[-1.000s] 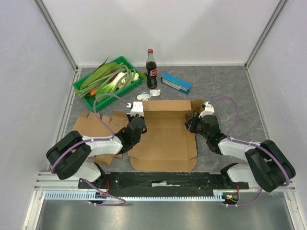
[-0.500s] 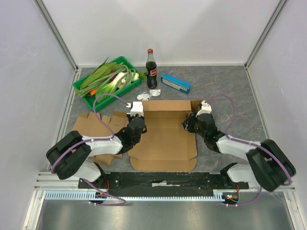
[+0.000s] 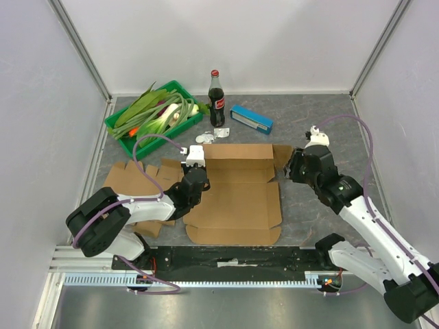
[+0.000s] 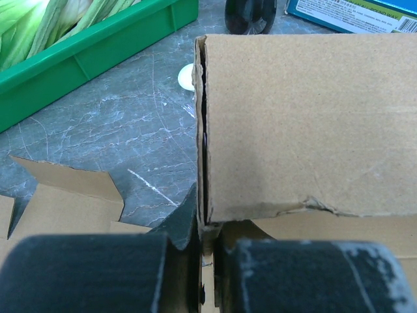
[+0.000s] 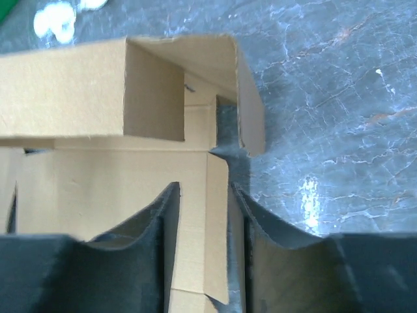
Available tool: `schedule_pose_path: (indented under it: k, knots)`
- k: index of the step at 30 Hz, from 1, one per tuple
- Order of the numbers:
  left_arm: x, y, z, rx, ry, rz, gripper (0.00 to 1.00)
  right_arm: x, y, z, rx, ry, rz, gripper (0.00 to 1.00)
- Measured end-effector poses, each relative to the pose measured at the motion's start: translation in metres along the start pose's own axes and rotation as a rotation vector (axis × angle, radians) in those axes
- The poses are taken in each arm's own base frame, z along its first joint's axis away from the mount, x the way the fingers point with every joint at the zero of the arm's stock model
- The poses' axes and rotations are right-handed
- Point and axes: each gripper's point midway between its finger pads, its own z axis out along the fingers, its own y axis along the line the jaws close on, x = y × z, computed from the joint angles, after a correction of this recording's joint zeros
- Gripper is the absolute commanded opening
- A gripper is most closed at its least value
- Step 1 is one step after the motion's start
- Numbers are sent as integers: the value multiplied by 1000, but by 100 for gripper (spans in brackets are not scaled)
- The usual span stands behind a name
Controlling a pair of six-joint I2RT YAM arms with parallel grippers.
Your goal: Fold the paper box
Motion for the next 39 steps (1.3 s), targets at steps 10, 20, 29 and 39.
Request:
schedule_pose_path:
  k: [10, 20, 29, 39]
  knots:
    - [0, -1, 1, -1, 2, -2, 2, 117, -4, 43, -136, 187, 53, 0]
    - [0, -1, 1, -2, 3, -3, 2, 147, -41, 67, 12, 78, 214, 0]
    - [0, -2, 2, -1, 3, -8, 2, 136, -45, 55, 57, 73, 240, 25]
    - [0, -2, 2, -5, 2, -7, 2, -72, 1, -42, 48, -231, -73, 62]
